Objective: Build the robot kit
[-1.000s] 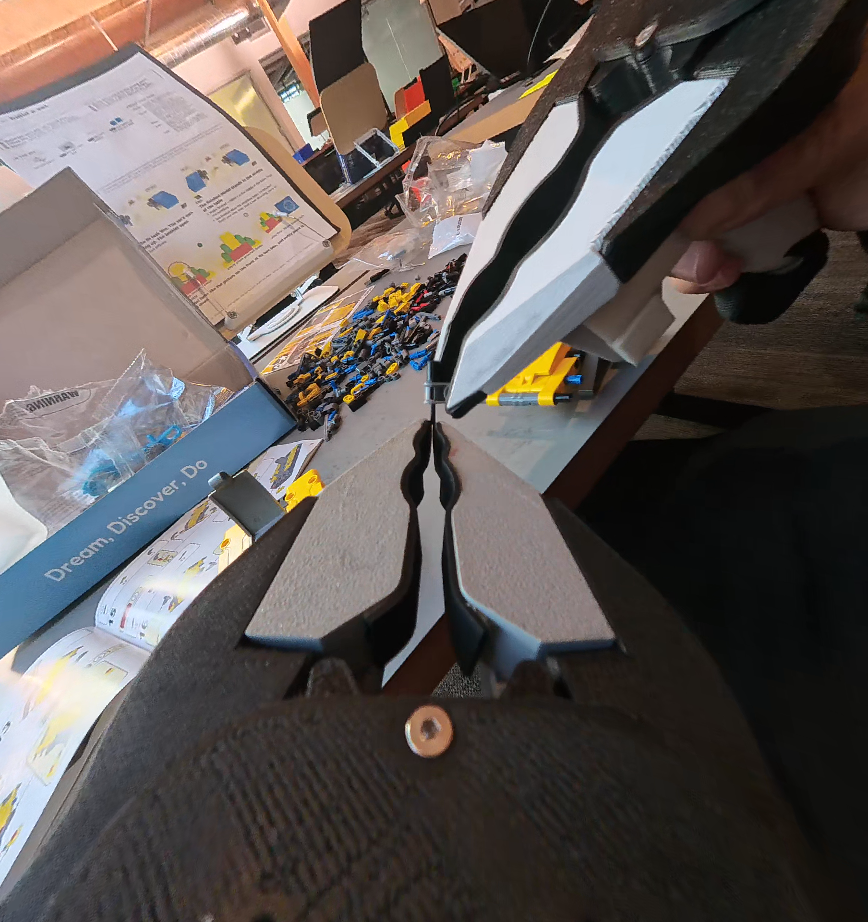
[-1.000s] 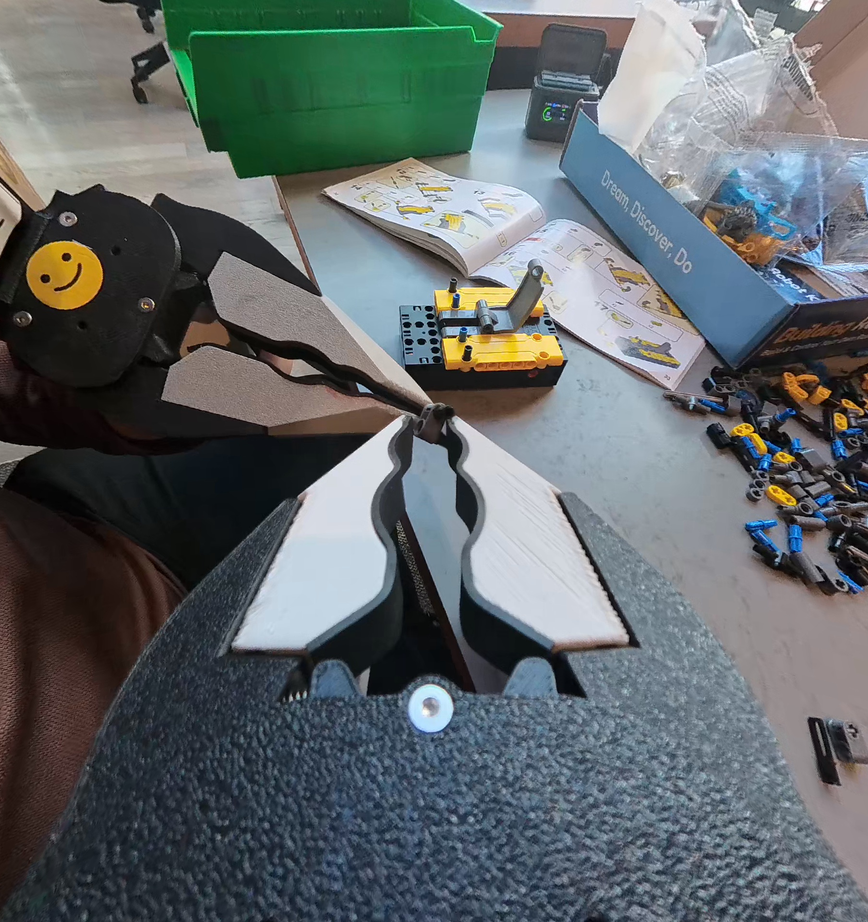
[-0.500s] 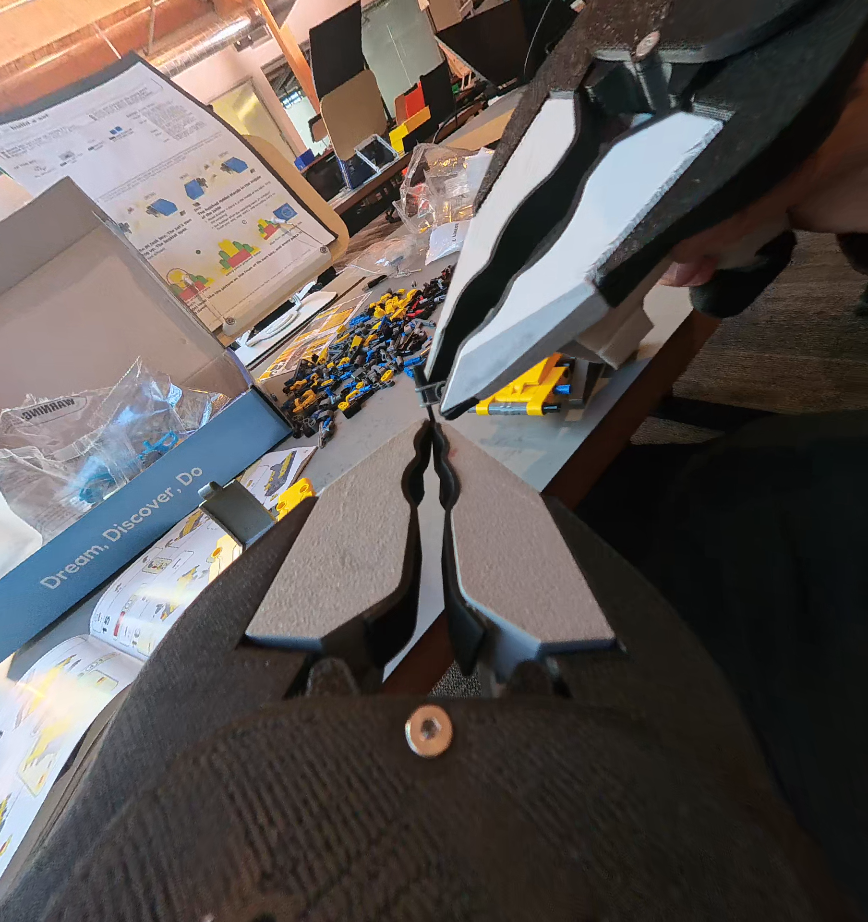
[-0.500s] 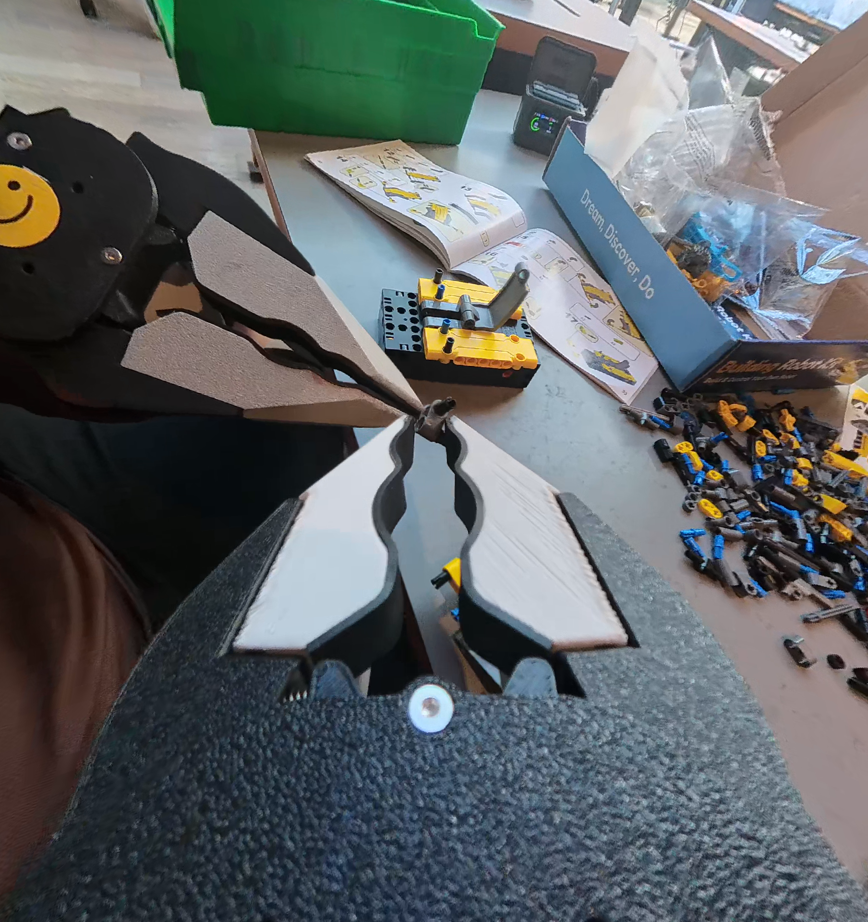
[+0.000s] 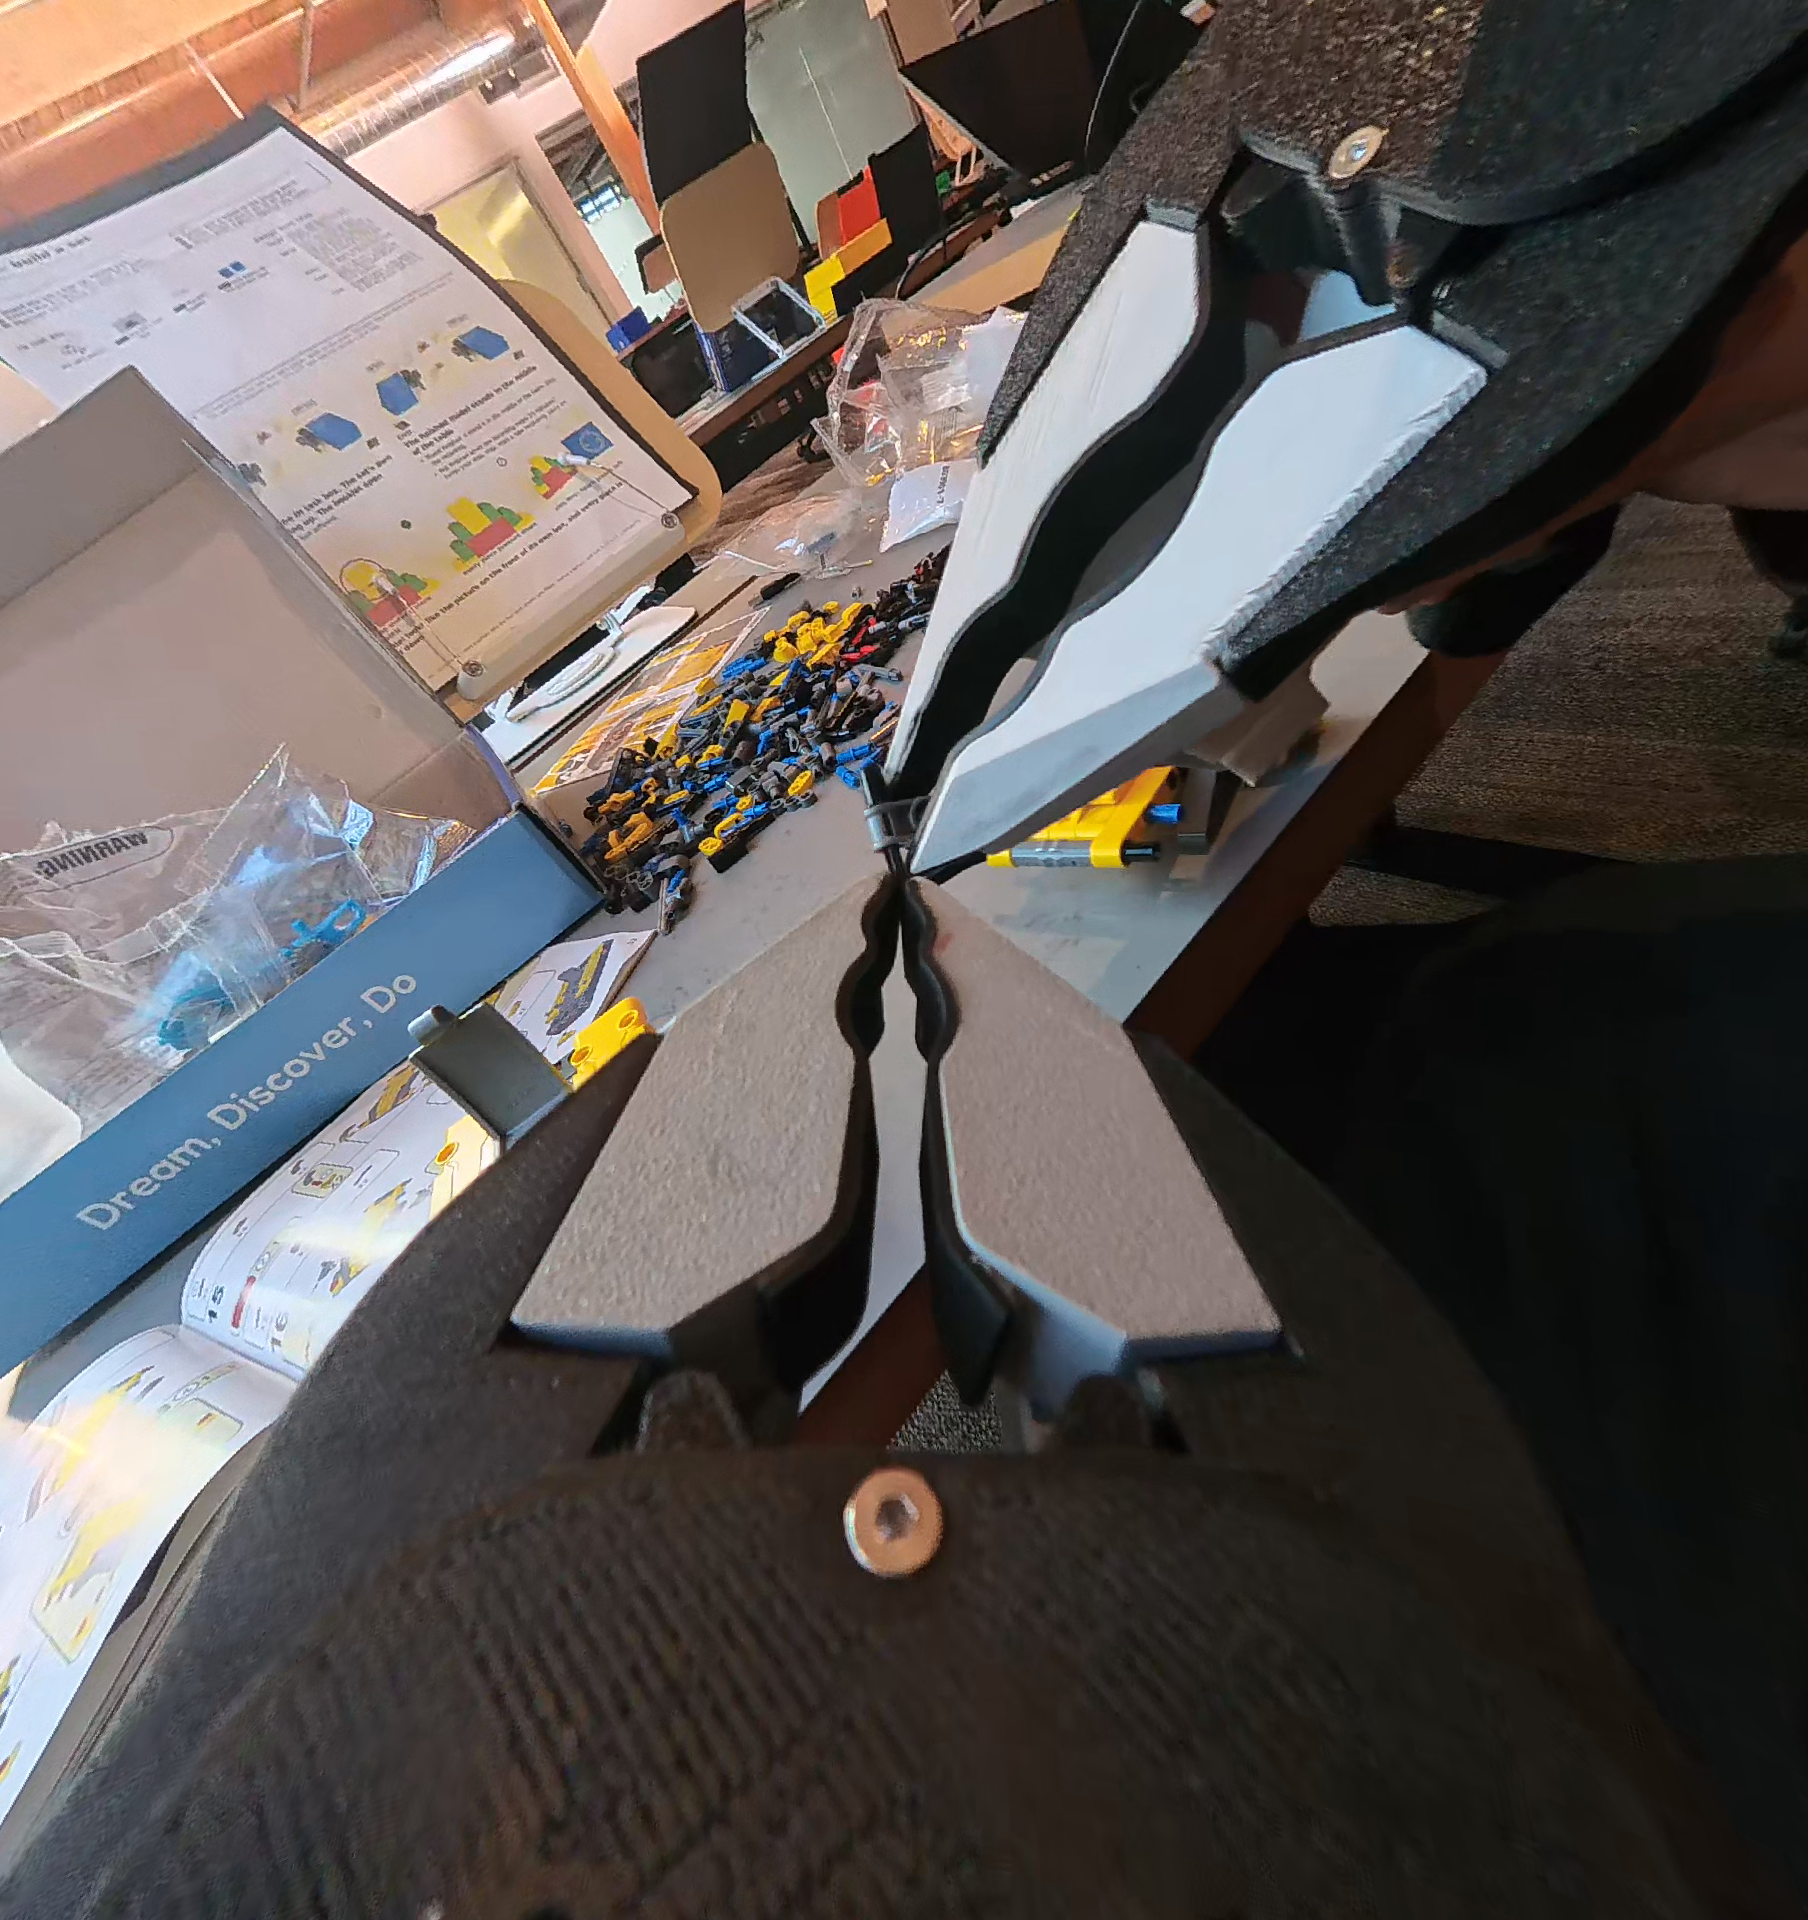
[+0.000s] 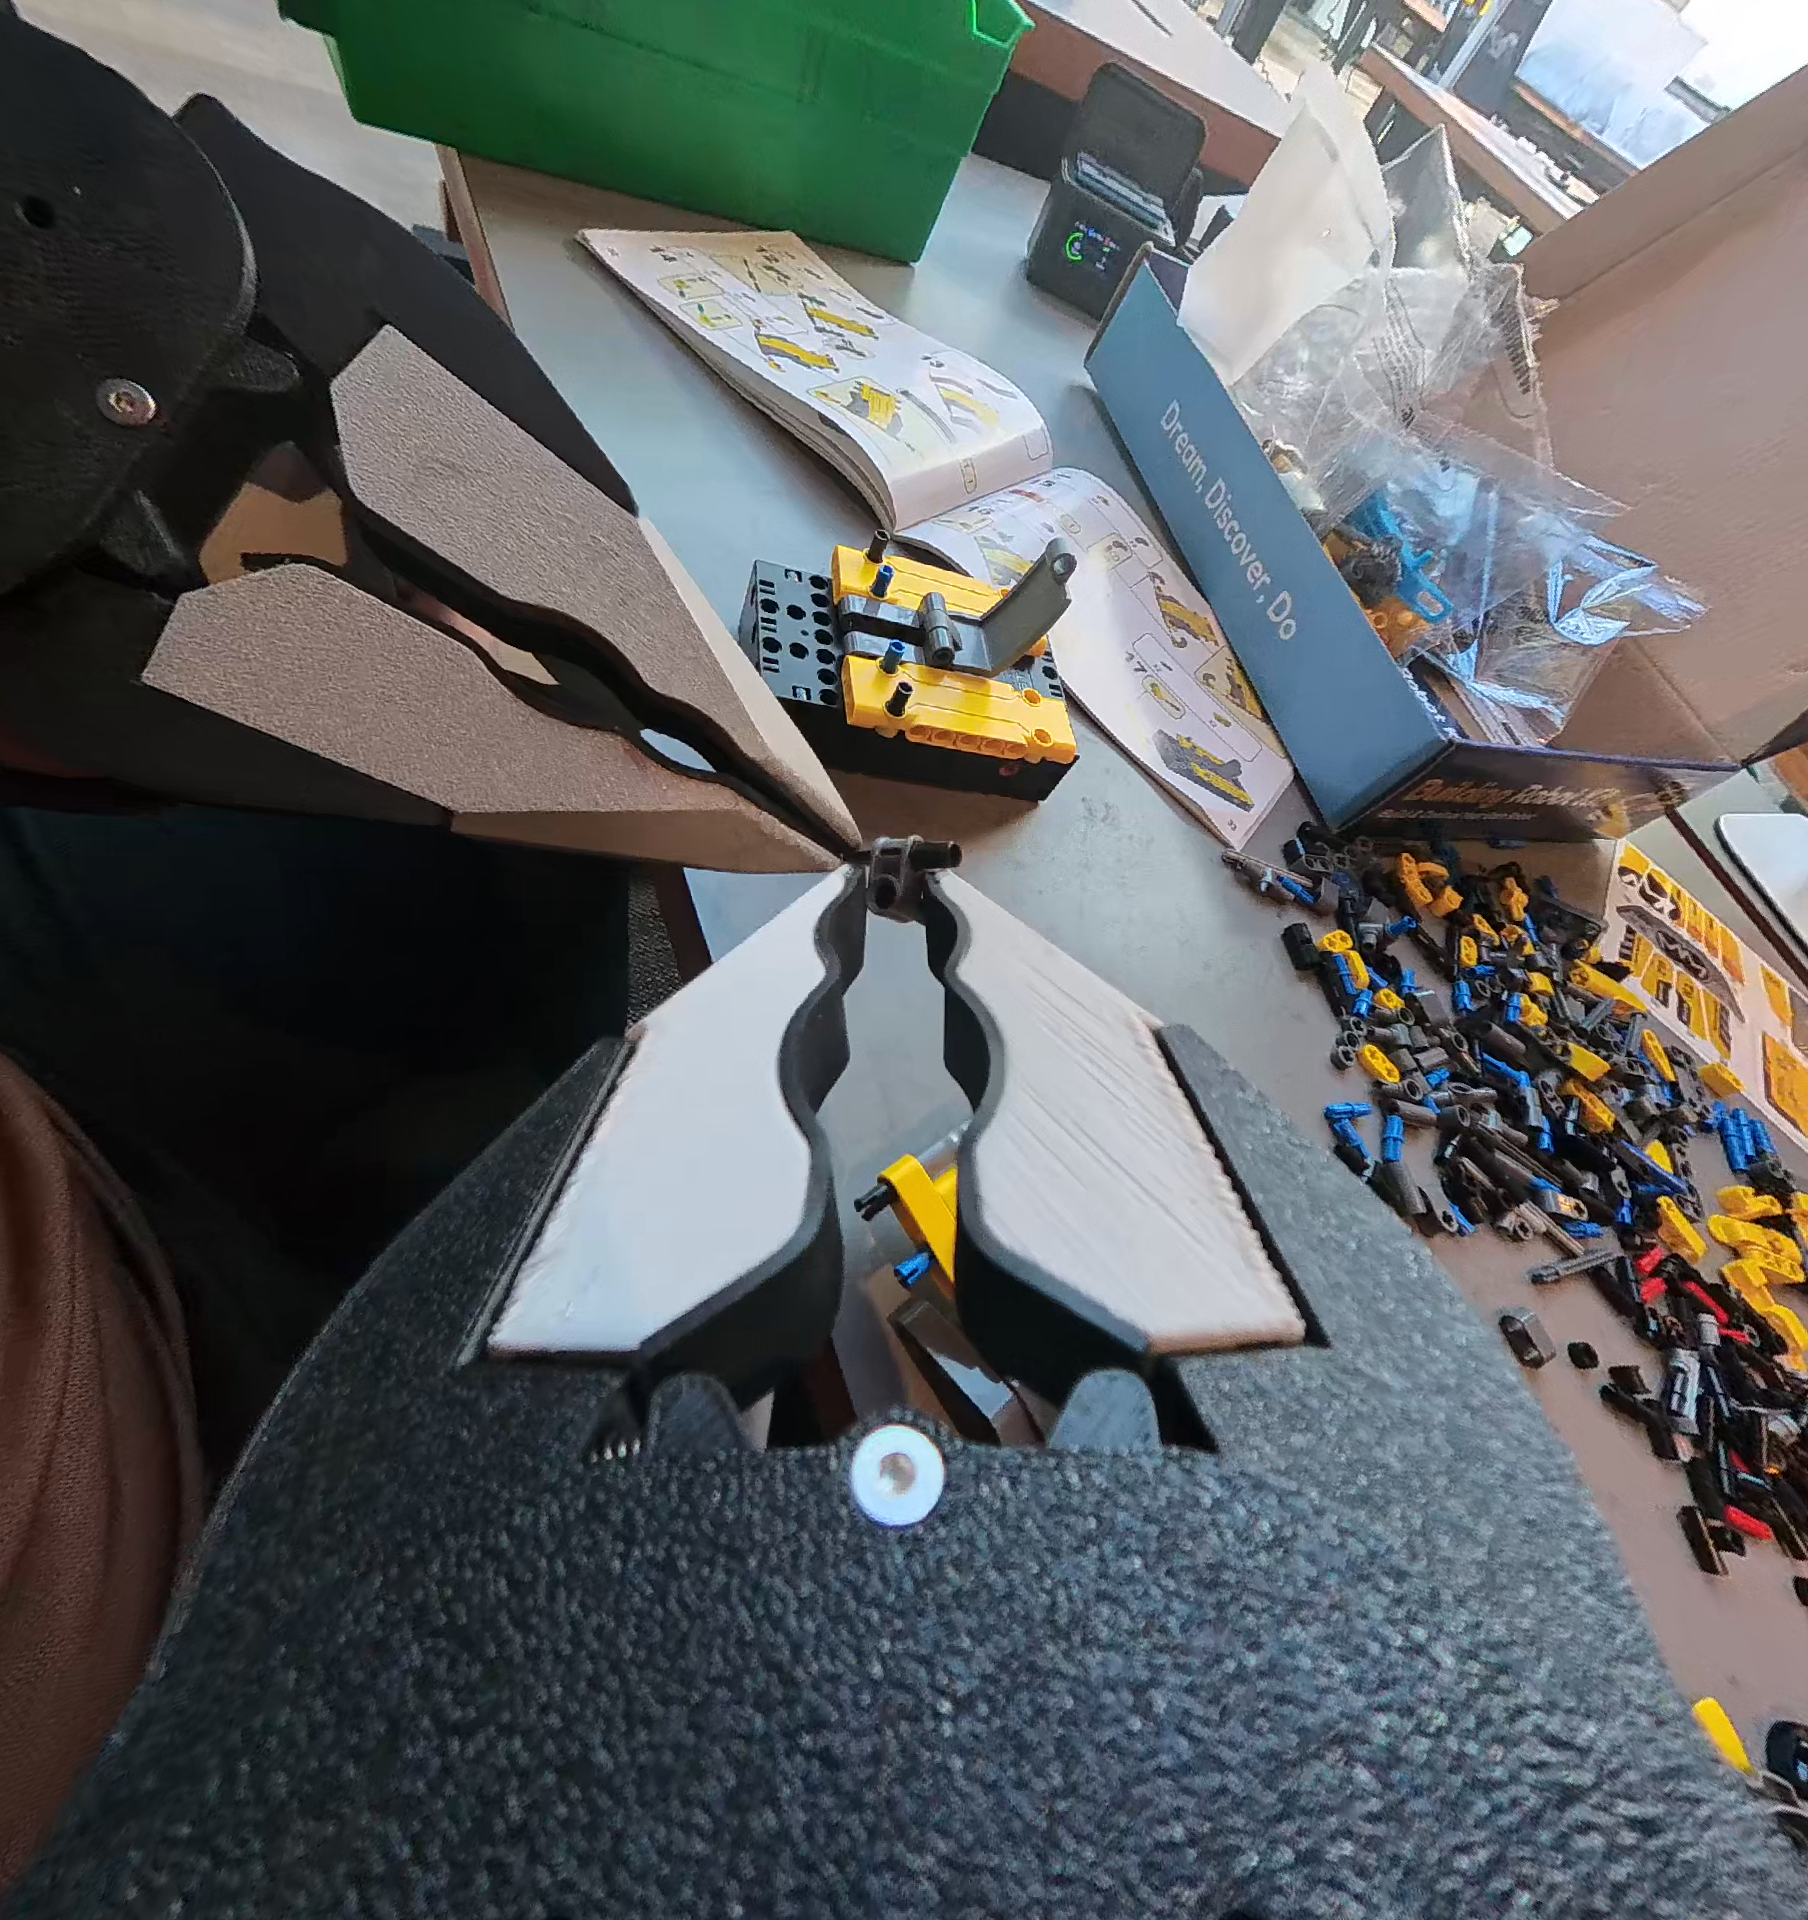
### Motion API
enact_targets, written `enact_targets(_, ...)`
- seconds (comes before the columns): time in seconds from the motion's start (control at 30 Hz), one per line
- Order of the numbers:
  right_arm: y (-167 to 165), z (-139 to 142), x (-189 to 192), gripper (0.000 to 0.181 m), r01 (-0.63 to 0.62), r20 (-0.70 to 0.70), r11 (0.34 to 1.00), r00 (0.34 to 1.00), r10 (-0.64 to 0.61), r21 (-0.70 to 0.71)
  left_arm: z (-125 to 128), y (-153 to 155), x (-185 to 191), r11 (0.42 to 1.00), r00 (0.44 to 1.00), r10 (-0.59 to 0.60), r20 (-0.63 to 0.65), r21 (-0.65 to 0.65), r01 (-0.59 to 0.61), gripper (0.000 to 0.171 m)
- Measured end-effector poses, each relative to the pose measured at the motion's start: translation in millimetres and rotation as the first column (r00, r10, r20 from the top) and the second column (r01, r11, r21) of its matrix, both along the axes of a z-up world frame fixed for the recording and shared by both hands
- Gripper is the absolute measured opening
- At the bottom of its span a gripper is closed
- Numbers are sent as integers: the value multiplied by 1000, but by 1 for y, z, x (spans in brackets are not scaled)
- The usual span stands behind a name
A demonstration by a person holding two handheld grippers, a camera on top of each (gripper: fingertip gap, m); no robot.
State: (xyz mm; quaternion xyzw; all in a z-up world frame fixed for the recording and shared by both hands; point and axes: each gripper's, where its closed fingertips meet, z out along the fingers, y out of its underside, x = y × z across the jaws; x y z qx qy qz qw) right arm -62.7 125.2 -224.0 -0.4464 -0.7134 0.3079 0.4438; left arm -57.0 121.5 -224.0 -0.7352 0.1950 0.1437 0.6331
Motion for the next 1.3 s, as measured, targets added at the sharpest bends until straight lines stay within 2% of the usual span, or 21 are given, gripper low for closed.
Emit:
enact_targets(0.13, 2, -3, 0, 7, 2, 9, 1000, 1000, -2, 7, -1, 1, 1, 1000, 1000, -3, 3, -6, 3, 0)
enact_targets(0.37, 4, -8, 0, 7, 10, 25, 977, 1000, -15, 211, 0, 1, 1, 1000, 999, -8, 39, -11, 9, 0)
enact_targets(0.83, 6, -6, 1, 7, 23, -13, 927, 1000, -20, 373, 0, -2, 4, 999, 993, -30, 111, -15, 32, 0)
enact_targets(0.93, 6, -8, 4, 6, 14, -6, 932, 1000, -12, 361, -2, -1, 7, 999, 990, -43, 135, -27, 47, 0)
enact_targets(1.03, 11, -1, 13, 6, 31, -26, 934, 999, -23, 357, -9, 0, 13, 995, 984, -67, 166, -62, 78, 0)
enact_targets(1.2, 18, -2, 42, 6, 66, -29, 917, 998, -59, 393, -3, -1, 27, 988, 969, -134, 208, -48, 147, 0)
enact_targets(1.3, 20, -8, 67, 6, 72, -18, 895, 997, -71, 439, -6, -1, 43, 962, 935, -219, 278, -97, 254, 0)
